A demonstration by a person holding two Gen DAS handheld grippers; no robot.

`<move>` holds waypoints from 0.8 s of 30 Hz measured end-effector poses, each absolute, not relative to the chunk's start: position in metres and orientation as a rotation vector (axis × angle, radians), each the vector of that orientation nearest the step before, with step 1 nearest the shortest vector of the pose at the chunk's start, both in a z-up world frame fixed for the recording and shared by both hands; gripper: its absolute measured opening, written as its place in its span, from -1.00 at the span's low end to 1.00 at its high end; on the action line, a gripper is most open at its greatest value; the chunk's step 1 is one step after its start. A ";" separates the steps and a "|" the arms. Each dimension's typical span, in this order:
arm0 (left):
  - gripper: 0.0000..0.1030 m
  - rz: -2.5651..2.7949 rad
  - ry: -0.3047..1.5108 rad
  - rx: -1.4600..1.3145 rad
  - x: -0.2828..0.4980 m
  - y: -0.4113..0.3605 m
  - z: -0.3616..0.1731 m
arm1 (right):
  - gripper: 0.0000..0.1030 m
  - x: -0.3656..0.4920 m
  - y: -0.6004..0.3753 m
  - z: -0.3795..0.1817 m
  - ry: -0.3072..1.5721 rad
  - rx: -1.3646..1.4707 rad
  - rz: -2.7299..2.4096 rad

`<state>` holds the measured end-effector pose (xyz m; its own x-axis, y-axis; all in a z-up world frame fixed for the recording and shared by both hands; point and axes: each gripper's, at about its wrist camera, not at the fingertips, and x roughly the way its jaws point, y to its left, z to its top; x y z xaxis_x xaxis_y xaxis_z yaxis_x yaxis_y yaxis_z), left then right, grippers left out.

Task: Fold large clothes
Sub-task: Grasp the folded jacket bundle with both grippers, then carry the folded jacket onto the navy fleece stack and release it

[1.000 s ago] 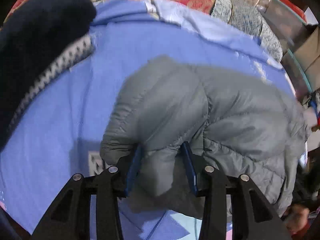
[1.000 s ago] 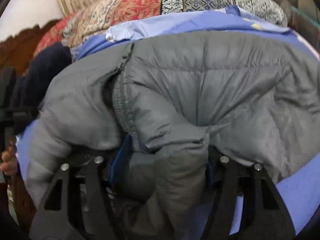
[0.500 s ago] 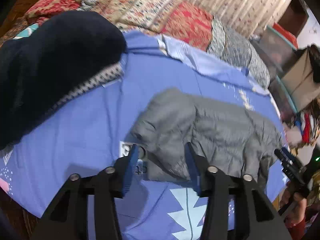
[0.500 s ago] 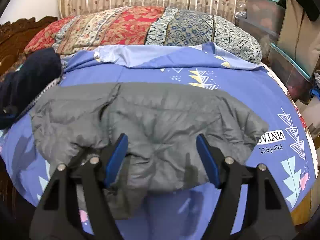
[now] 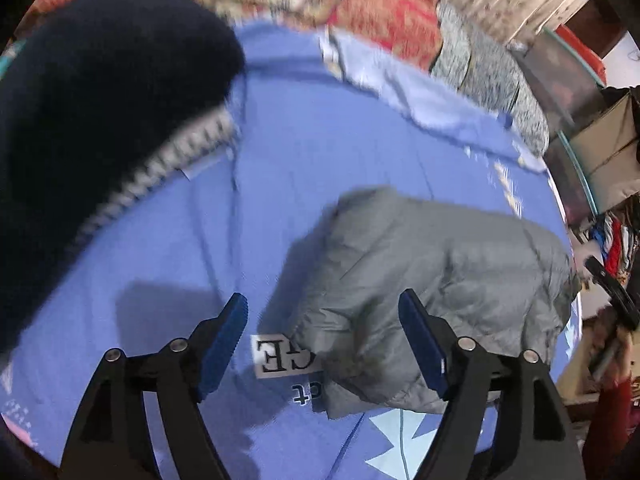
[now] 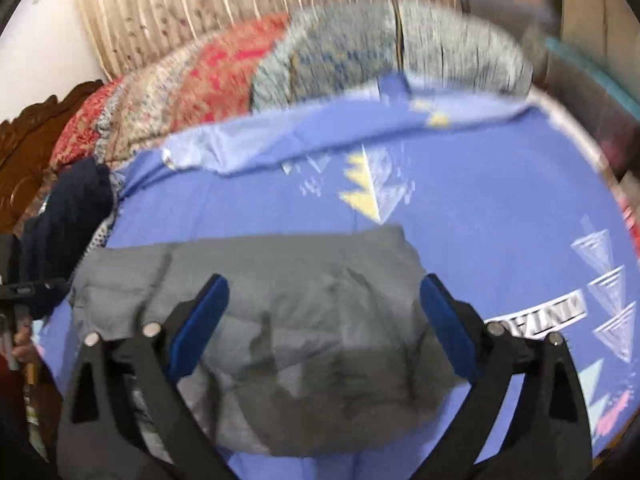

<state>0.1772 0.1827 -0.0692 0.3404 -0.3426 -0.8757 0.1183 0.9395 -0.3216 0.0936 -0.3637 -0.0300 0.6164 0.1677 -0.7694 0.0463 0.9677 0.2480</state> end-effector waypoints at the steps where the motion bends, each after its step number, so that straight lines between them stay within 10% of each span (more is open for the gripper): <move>1: 0.83 -0.322 1.217 -0.214 0.182 0.180 -0.081 | 0.80 0.100 -0.370 -0.043 0.940 0.278 0.068; 17: 0.86 -0.460 1.288 -0.457 0.184 0.167 -0.131 | 0.88 0.078 -0.408 -0.094 0.954 0.397 0.201; 24: 1.18 -0.478 1.355 -0.340 0.175 0.112 -0.155 | 0.91 0.080 -0.403 -0.139 0.994 0.516 0.231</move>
<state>0.1745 0.1123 -0.1553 0.1427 -0.5137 -0.8460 0.1305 0.8571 -0.4984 0.0803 -0.4028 -0.1391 0.5334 0.4139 -0.7377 0.0458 0.8567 0.5138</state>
